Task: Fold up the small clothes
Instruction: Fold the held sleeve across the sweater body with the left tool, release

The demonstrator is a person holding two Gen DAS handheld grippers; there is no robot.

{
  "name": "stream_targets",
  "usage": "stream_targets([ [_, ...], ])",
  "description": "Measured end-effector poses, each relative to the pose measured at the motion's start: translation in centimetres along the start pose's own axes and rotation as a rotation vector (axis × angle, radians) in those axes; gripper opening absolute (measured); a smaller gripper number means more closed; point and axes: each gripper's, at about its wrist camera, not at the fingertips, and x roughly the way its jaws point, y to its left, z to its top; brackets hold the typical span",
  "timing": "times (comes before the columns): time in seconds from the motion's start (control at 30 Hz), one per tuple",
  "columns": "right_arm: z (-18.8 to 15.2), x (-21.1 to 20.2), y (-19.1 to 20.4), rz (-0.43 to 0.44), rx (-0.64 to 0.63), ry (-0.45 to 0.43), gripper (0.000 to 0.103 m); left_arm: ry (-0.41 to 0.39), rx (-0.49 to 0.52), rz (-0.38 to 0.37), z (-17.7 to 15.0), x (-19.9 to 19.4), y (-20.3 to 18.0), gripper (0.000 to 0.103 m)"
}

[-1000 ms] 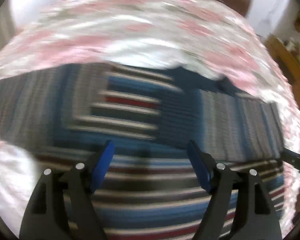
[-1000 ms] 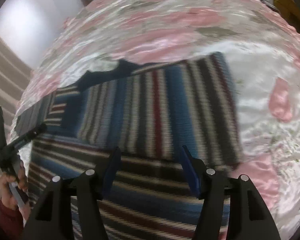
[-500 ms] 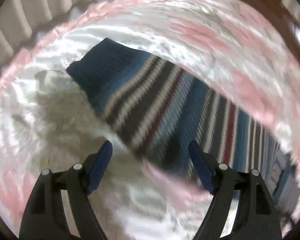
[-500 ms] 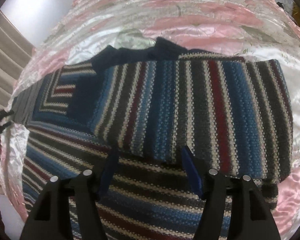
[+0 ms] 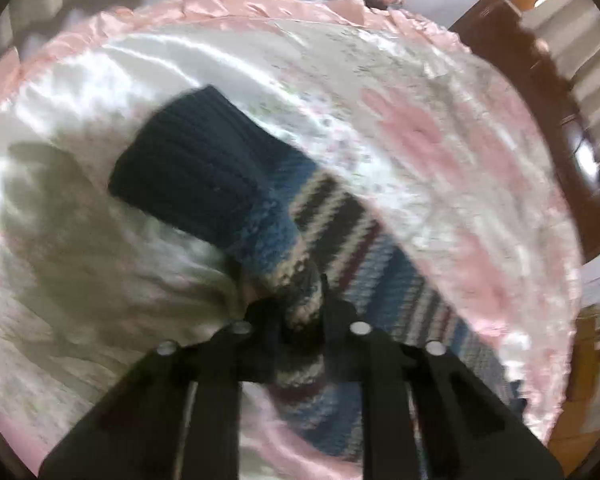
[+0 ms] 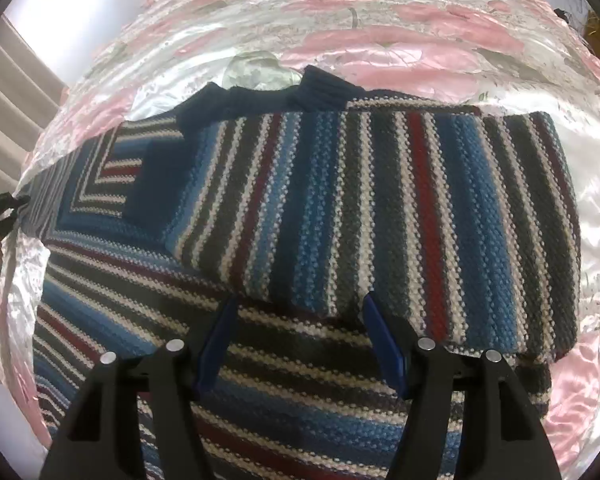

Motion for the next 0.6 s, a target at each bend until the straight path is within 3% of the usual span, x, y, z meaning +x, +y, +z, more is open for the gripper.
stream_targets([
  [0.1,-0.4,-0.5,-0.5,0.007,0.009,-0.004,0.065,-0.078,0.074,0.006,-0.7,-1.4,-2.2,0.012],
  [0.27,-0.8,-1.7,-1.2,-0.004,0.002,-0.022,0.066,-0.142,0.161,-0.051,-3.6,-3.6,-7.0,0.012],
  [0.6,-1.3,-2.6,-2.9,-0.017,0.014,-0.042,0.066,-0.181,0.400,-0.055,-11.3,-4.2,-16.3,0.012],
])
